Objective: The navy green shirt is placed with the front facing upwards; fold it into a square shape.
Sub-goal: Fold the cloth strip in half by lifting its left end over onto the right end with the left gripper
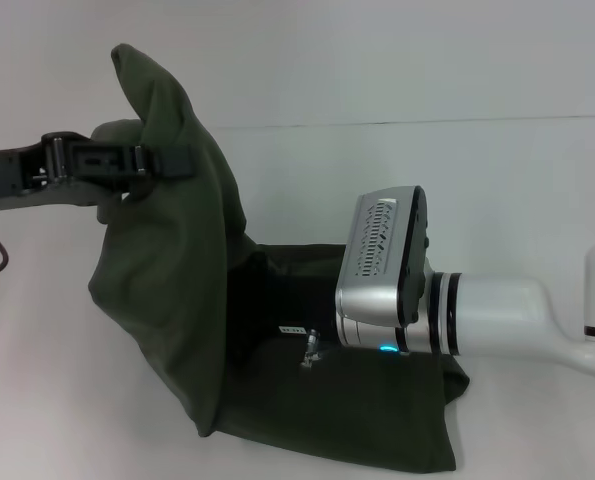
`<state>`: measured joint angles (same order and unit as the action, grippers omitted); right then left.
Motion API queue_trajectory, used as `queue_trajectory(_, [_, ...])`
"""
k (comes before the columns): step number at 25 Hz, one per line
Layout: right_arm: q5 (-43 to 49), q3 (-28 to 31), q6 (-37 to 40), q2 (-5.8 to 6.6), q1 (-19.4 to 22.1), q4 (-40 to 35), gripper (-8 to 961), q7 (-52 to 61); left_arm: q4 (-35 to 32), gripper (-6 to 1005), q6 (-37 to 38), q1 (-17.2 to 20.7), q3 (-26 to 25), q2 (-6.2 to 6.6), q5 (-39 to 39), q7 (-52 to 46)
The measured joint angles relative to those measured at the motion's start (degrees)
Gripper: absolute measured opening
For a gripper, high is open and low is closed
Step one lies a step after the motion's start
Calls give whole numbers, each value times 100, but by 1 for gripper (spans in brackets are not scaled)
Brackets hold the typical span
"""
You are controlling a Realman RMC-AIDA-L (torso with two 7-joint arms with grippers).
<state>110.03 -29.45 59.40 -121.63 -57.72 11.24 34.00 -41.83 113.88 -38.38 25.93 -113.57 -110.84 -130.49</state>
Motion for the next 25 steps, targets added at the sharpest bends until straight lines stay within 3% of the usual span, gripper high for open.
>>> queue_trajectory(11, [2,217,-103,59,427,-20,56,1,174,58,-565,97,523,-78,-60,166])
queue_trajectory(15, [-12,480,-29,91,822,-142,64,2,205,57,-748,94,755,-151,-61,210])
queue_trajectory(21, [-35,1392,636,137,1697,-555,75,73,202,58,-1134,79,1249,-328,-61,273])
queue_trajectory(25, [-42,2014,1279,162,2214,-791,164,84,186,60,-1469,53,1679,-490,-61,296])
